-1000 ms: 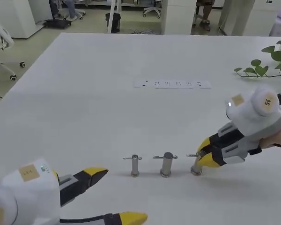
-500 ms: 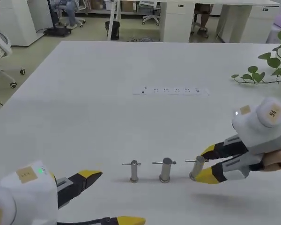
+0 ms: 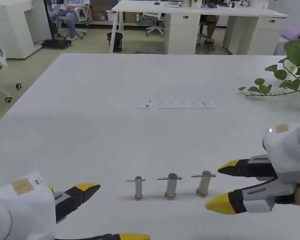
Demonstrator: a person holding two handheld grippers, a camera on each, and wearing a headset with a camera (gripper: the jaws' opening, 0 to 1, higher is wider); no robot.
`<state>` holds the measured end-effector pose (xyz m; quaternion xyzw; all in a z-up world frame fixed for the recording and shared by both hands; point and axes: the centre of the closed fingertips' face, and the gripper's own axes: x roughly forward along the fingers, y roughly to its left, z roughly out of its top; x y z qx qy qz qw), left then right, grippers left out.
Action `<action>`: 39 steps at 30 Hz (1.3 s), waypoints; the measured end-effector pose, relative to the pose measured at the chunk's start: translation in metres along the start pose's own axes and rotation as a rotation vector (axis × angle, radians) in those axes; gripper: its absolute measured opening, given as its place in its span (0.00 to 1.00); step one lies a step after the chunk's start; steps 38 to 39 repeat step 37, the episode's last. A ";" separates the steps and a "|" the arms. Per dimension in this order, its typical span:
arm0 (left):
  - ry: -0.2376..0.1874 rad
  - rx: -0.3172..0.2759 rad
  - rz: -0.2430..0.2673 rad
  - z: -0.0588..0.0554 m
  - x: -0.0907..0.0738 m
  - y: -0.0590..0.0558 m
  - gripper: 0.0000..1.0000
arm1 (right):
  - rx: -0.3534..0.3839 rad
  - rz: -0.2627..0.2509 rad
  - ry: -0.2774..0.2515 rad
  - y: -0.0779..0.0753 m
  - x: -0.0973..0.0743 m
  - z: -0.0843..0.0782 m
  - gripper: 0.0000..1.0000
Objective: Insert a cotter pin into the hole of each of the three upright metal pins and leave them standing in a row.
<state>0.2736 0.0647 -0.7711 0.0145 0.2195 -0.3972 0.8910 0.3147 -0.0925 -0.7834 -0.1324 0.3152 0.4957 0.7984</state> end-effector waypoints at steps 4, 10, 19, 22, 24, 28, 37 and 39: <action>0.000 -0.002 0.010 -0.001 -0.003 0.000 0.83 | 0.016 -0.011 -0.021 0.009 -0.005 0.000 0.68; -0.021 -0.014 0.024 0.006 -0.010 0.000 0.87 | 0.054 -0.042 -0.034 0.016 -0.011 -0.007 0.76; -0.031 -0.033 0.060 0.008 -0.016 0.001 0.95 | 0.131 -0.064 -0.086 0.029 -0.018 -0.013 0.84; -0.023 -0.038 0.072 0.006 -0.017 0.003 0.97 | 0.152 -0.064 -0.106 0.033 -0.020 -0.014 0.85; -0.029 -0.048 0.078 0.006 -0.019 0.003 0.99 | 0.156 -0.061 -0.115 0.036 -0.020 -0.016 0.87; -0.046 -0.067 0.092 0.007 -0.022 0.004 0.99 | 0.162 -0.074 -0.133 0.039 -0.022 -0.018 0.91; -0.077 -0.088 0.108 0.011 -0.025 0.004 0.99 | 0.176 -0.068 -0.161 0.044 -0.022 -0.018 1.00; -0.077 -0.088 0.108 0.011 -0.025 0.004 0.99 | 0.176 -0.068 -0.161 0.044 -0.022 -0.018 1.00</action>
